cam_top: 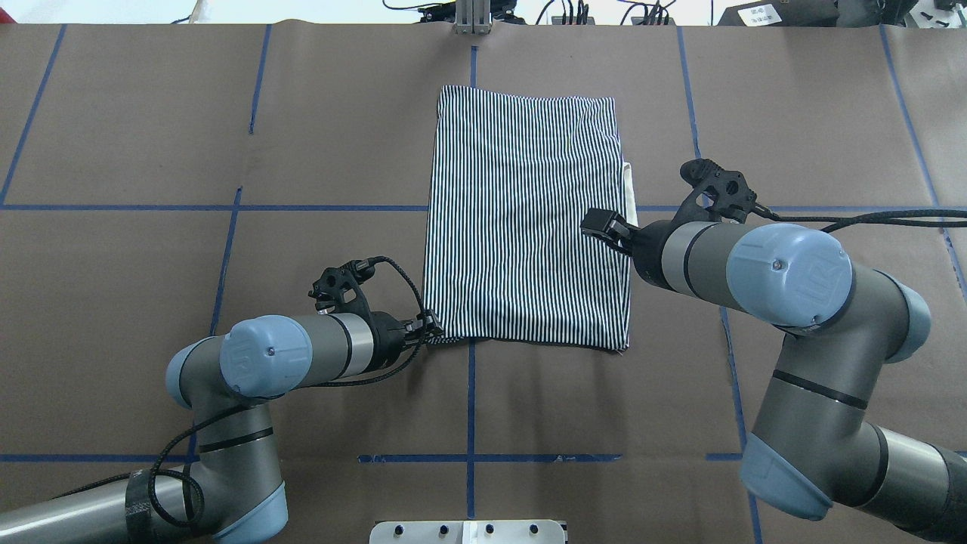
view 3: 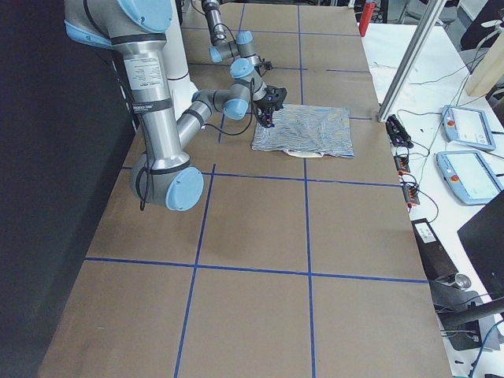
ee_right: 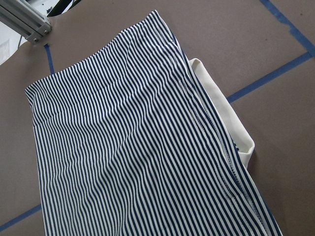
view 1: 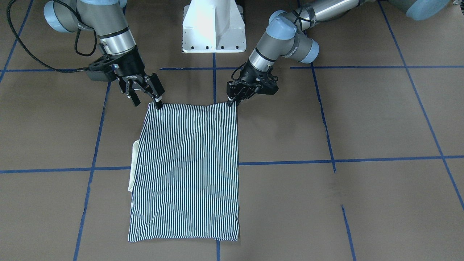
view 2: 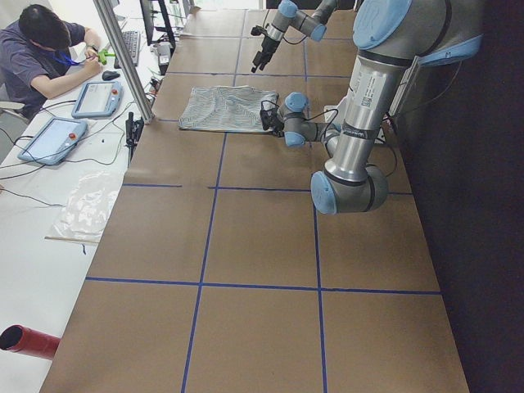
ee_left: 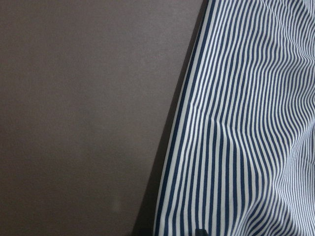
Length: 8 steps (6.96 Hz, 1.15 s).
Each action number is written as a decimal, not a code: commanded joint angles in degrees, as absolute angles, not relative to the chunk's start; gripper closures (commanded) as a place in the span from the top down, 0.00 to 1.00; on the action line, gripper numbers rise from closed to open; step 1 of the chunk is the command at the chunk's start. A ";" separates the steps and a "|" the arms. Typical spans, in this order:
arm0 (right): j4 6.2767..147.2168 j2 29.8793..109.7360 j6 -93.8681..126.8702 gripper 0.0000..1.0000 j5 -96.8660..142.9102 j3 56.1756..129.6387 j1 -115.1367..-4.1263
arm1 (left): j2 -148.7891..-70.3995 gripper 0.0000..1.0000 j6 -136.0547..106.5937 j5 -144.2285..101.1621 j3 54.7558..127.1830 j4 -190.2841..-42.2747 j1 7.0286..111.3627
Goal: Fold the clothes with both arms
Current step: 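Grasp the near corners of the striped shirt with both grippers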
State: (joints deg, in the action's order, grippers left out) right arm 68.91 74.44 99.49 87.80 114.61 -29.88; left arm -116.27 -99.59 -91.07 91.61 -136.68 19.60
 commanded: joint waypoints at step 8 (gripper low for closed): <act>82.08 71.28 107.93 0.78 86.66 113.47 -24.88 | -116.28 0.00 -99.40 -88.25 92.37 -136.85 19.69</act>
